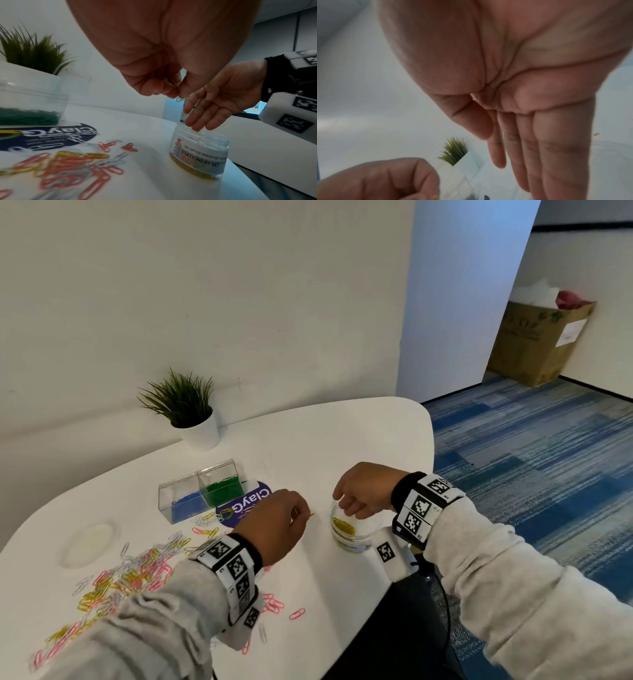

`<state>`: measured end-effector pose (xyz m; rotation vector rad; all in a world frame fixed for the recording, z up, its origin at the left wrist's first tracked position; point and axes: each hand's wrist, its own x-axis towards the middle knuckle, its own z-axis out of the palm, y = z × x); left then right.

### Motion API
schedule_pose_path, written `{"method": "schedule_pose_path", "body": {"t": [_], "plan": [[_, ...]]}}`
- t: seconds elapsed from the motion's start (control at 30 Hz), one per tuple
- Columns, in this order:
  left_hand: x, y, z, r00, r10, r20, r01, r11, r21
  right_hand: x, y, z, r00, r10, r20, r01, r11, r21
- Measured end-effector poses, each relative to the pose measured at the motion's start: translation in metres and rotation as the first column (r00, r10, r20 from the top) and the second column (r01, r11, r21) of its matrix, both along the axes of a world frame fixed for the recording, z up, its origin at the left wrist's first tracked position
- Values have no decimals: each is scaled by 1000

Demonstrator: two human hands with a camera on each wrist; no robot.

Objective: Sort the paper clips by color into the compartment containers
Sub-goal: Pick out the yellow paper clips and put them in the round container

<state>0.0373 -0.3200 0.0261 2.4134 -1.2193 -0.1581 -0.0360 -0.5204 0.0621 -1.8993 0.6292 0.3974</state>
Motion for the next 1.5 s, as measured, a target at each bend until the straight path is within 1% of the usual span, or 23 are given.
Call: {"method": "schedule_pose_path", "body": {"t": [0.17, 0.2, 0.27, 0.33, 0.43, 0.53, 0.63, 0.83, 0.87, 0.9, 0.93, 0.97, 1.0, 1.03, 1.1, 1.13, 1.2, 1.27, 1.33, 1.37, 1.4, 1.43, 1.5], "plan": [[-4, -42, -2, 999, -32, -34, 32, 999, 6, -8, -15, -3, 990, -66, 124, 59, 996, 64], [-5, -49, -4, 998, -53, -35, 54, 998, 25, -9, -19, -5, 986, -64, 153, 60, 998, 29], [-7, -60, -6, 995, -100, -29, 102, 991, 90, -10, -27, -9, 982, 4, 186, 32, 981, -191], [-8, -69, -8, 990, -142, -20, 143, 970, 197, -14, -31, -13, 984, 99, 148, -31, 916, -400], [-6, -74, -7, 983, -179, -29, 179, 927, 331, -14, -34, -25, 983, 182, 40, -140, 861, -489], [-3, -73, -6, 978, -208, -13, 197, 904, 379, -13, -35, -35, 979, 202, 10, -169, 847, -504], [-3, -70, -6, 977, -209, 29, 186, 919, 347, -12, -37, -41, 978, 208, 17, -168, 835, -524], [14, -31, -4, 990, -137, 22, 133, 983, 128, -15, -41, -44, 982, 189, -1, -160, 830, -535], [22, -15, -5, 993, -116, 28, 111, 983, 144, -13, -38, -41, 983, 183, -22, -164, 809, -564], [33, 4, -8, 995, -89, 32, 82, 979, 189, -9, -33, -36, 983, 178, -52, -170, 752, -636], [46, 25, -12, 997, -57, 46, 44, 967, 251, -5, -24, -30, 983, 173, -67, -166, 656, -737], [59, 47, -15, 998, -20, 66, -2, 946, 325, 1, -12, -23, 981, 188, -41, -139, 545, -827], [73, 69, -19, 995, 17, 94, -53, 913, 405, 8, 3, -16, 970, 241, 17, -102, 471, -876], [85, 90, -21, 991, 46, 123, -100, 872, 479, 17, 21, -12, 941, 326, 87, -76, 457, -886], [108, 129, -25, 981, 63, 185, -164, 781, 603, 41, 58, -17, 845, 510, 160, -146, 509, -848], [117, 145, -23, 974, 5, 228, -164, 709, 686, 56, 74, -23, 808, 569, 154, -220, 533, -817], [130, 176, -13, 923, -261, 283, -103, 541, 835, 90, 101, -38, 768, 637, 61, -366, 517, -774], [139, 213, 19, 845, -484, 229, -19, 401, 916, 121, 120, -49, 741, 671, 0, -433, 478, -764], [157, 261, 62, 796, -585, 156, 21, 283, 959, 145, 133, -57, 730, 684, -9, -436, 455, -776], [173, 291, 79, 776, -604, 181, -13, 271, 962, 155, 138, -61, 726, 688, -9, -429, 443, -788], [194, 322, 84, 774, -595, 217, -101, 221, 970, 164, 143, -65, 724, 690, -16, -426, 428, -797], [224, 362, 77, 774, -582, 247, -132, 234, 963, 170, 149, -68, 721, 692, -43, -439, 407, -801], [267, 427, 70, 702, -693, 165, -95, 139, 986, 178, 159, -75, 719, 687, -105, -466, 363, -807]]}}
